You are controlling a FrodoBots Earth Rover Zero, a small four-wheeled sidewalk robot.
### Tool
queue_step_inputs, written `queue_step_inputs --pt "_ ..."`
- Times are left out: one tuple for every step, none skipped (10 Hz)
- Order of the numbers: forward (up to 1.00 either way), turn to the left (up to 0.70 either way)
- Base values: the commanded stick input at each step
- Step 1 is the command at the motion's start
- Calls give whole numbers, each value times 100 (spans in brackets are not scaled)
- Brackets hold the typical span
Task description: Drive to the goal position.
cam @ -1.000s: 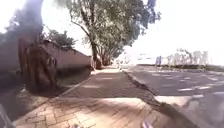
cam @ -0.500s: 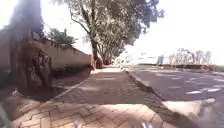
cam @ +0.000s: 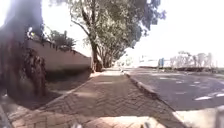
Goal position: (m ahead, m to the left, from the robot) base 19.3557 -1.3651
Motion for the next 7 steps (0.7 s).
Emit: queue_step_inputs --pt "70 0" --pt "70 0" --pt "70 0" --pt "70 0" --pt "70 0" --pt "70 0" --pt "70 0"
